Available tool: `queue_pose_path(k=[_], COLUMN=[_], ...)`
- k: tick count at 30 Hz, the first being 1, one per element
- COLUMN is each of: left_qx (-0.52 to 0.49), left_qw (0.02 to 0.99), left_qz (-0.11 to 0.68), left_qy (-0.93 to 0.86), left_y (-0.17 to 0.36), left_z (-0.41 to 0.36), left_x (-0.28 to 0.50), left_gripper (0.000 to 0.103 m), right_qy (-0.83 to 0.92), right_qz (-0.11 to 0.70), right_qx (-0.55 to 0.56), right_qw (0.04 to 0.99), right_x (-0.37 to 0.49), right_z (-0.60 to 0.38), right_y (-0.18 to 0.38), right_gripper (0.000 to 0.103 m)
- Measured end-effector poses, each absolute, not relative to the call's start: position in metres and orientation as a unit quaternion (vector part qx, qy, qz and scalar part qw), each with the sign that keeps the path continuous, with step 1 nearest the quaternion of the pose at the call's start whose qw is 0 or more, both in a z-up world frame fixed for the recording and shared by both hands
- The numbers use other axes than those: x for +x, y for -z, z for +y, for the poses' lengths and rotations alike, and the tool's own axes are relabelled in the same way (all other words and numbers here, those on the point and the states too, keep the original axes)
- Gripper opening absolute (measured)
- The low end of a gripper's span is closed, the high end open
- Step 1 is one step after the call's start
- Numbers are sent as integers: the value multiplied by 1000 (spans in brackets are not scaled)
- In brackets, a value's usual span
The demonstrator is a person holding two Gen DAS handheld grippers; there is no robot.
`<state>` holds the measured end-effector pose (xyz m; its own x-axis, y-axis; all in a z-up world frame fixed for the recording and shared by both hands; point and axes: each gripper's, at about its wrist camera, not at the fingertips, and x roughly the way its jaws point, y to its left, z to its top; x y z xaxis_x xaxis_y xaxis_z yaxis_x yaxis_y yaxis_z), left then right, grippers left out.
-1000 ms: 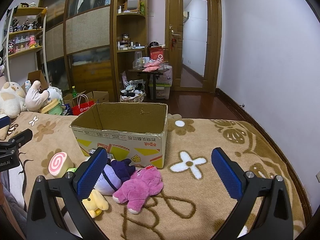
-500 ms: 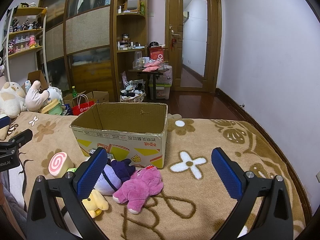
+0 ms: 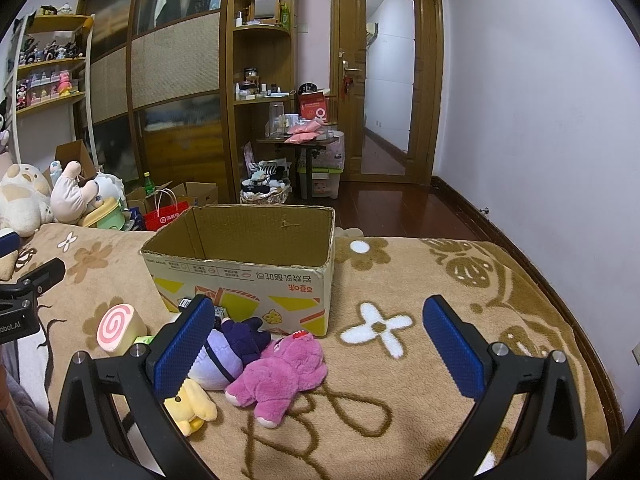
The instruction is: Organize soft objects
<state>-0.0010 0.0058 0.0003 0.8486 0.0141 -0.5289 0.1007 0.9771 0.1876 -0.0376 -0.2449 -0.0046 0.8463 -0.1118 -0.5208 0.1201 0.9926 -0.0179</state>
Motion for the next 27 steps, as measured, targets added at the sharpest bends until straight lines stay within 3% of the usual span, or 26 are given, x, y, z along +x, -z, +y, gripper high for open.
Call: queue_pose_path(k=[27], left_qx=[107], left_qw=[950], left_qz=[292], left_qy=[34], left_y=[1], left_z=[10], left_x=[6], left_gripper=[100], right_qy=[61], right_qz=[267], right_qx=[13], right_qw=[962], right_x=[-32], right_z=[-251], right_y=[4], right_gripper=[103])
